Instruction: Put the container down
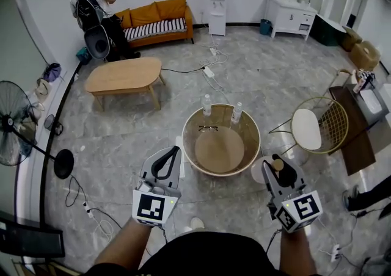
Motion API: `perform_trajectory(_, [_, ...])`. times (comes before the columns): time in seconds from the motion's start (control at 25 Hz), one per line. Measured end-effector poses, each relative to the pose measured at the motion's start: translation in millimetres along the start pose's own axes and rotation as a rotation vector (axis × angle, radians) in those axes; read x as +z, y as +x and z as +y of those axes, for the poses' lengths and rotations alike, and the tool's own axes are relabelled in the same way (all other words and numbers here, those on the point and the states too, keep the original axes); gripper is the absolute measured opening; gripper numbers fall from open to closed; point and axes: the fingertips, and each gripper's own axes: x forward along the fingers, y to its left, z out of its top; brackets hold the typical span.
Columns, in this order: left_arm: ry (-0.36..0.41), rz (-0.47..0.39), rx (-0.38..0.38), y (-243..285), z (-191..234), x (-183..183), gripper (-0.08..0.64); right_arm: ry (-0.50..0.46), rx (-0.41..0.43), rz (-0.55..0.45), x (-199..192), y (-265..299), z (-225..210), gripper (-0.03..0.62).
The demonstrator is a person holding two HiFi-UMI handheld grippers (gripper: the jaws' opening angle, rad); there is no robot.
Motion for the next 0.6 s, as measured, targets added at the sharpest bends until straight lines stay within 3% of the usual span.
perform_trajectory(0.36, [-0.019, -0.008, -0.027, -8.2, 29.5, -8.8, 0.015, -0.007, -0.035, -0.009, 16.4, 9.0, 21.0, 0.141])
perform_trajectory(0.6, [-0.035, -0.021, -0.046, -1.1, 26.4, -8.0, 0.015, -0.021, -0.044, 0.026, 14.2, 6.4, 23.2, 0.142])
